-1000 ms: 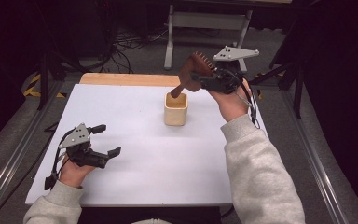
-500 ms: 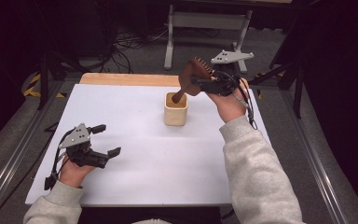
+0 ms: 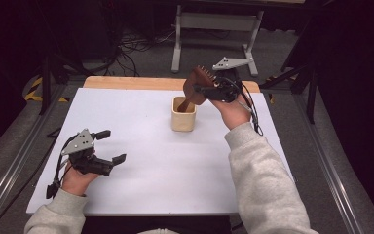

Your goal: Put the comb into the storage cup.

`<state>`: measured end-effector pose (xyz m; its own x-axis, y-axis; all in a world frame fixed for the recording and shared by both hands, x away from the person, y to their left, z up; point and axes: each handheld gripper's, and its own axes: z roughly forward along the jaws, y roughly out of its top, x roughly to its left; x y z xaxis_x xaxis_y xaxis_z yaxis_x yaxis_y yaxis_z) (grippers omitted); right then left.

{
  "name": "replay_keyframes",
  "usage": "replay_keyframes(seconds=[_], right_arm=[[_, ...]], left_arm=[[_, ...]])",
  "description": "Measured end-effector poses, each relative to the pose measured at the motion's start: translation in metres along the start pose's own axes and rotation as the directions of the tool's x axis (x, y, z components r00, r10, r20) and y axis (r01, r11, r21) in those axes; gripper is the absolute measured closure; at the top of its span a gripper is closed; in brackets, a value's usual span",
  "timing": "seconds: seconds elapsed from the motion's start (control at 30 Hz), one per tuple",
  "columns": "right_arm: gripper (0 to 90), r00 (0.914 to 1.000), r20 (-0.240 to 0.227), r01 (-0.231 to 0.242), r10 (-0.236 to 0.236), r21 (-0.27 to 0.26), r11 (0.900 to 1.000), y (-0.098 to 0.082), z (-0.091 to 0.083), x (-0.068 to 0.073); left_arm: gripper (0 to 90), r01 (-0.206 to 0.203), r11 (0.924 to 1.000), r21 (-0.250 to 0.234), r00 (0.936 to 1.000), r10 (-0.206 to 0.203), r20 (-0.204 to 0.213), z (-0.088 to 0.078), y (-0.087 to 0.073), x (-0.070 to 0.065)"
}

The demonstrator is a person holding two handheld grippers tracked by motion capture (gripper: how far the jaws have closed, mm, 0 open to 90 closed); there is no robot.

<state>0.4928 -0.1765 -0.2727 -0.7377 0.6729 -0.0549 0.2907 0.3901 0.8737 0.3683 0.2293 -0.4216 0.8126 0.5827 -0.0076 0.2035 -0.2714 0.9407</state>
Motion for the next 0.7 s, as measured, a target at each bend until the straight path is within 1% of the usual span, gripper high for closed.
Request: replay_keyframes(seconds=[0.6,0.7], right_arm=[[52.3,0.9995,-0.031,-0.006,0.008,0.063,0.998,-0.004,0.022,0.001],[52.1,0.9990,-0.043,-0.007,0.010,0.080,0.997,-0.004,0.027,0.002]], left_arm=[[0.2,0.002,1.0000,-0.005,1.0000,-0.001,0.003,0.000,0.000,0.000],[0.2,0.001,1.0000,-0.005,1.0000,-0.001,0.003,0.000,0.000,0.000]])
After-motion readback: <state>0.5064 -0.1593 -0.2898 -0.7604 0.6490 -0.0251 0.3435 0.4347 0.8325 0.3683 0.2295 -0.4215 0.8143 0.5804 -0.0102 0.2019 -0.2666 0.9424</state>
